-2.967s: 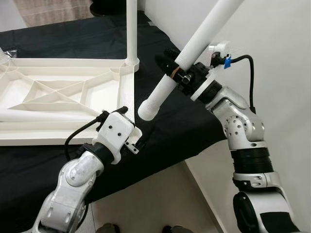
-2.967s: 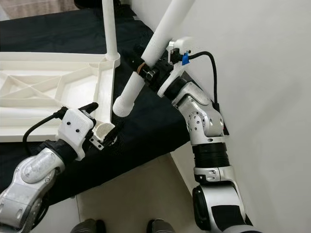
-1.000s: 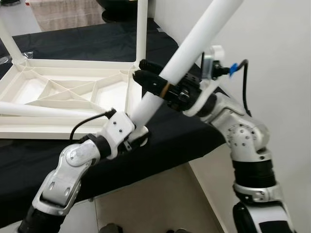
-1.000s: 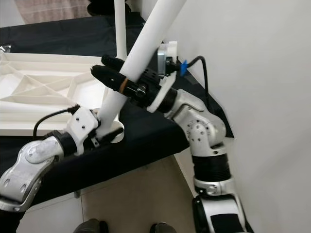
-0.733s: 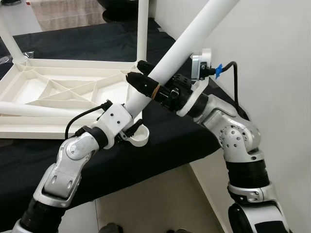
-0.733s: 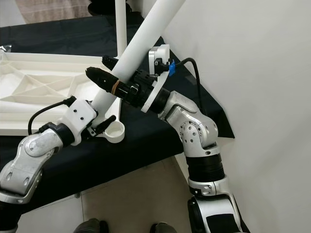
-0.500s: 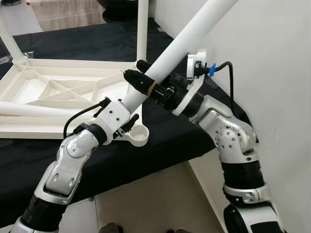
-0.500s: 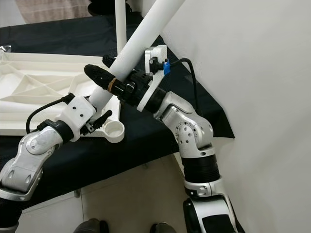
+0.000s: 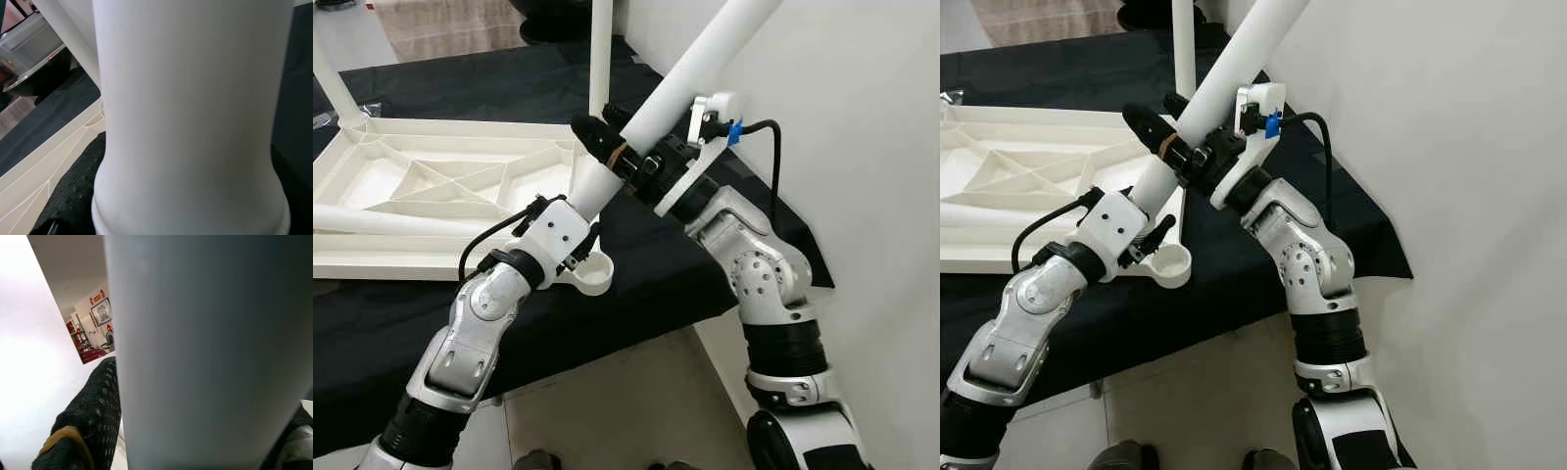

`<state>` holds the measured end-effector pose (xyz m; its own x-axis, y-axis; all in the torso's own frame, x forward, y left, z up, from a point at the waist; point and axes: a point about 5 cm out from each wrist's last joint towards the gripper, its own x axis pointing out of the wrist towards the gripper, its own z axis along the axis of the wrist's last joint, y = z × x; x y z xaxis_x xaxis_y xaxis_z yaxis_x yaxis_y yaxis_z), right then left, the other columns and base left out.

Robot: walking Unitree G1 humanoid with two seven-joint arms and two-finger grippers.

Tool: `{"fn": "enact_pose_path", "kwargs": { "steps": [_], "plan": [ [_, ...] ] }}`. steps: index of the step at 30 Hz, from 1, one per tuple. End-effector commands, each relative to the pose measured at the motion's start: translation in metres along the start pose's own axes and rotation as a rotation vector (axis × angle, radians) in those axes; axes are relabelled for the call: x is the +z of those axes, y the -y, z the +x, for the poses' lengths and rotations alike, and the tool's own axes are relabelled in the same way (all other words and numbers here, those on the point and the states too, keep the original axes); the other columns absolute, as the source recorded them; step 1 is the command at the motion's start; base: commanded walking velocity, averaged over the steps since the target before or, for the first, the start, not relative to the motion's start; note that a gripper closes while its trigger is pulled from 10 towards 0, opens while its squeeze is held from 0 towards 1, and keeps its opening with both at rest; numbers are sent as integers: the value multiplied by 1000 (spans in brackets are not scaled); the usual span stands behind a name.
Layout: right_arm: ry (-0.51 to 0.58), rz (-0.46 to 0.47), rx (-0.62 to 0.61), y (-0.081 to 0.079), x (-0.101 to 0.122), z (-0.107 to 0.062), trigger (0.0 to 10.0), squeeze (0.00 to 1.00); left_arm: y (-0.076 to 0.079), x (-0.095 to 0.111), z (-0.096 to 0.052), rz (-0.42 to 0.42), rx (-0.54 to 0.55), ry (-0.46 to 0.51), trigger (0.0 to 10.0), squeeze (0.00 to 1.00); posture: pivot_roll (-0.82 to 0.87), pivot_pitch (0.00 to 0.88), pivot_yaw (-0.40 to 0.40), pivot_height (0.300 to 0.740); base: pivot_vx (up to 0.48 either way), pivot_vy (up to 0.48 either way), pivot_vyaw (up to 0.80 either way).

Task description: Building children table

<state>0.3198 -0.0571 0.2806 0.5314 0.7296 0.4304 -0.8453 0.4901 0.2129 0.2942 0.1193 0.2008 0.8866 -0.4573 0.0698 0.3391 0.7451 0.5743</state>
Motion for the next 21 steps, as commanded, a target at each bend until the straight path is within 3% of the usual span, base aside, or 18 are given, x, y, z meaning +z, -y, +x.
{"fn": "enact_pose_path", "kwargs": {
  "steps": [1,6,7,8,21],
  "plan": [
    [-9,-13,32,-8,1,10,10000,0,20,8,2,45,-93,49,10000,0,36,91,-47,740,0,0,0],
    [3,-11,27,-8,1,11,10000,0,20,7,2,50,-90,48,10000,0,35,88,-50,740,0,0,0],
    [5,-8,28,-8,1,11,7333,0,20,6,2,49,-88,47,10000,0,33,88,-49,740,0,0,0],
    [6,-8,25,-8,1,12,10000,0,20,6,3,49,-86,47,10000,0,31,88,-48,740,0,0,0],
    [38,-11,-5,-6,3,17,10000,0,28,11,6,34,-85,64,10000,0,30,90,-50,740,0,0,0]
  ]
}}
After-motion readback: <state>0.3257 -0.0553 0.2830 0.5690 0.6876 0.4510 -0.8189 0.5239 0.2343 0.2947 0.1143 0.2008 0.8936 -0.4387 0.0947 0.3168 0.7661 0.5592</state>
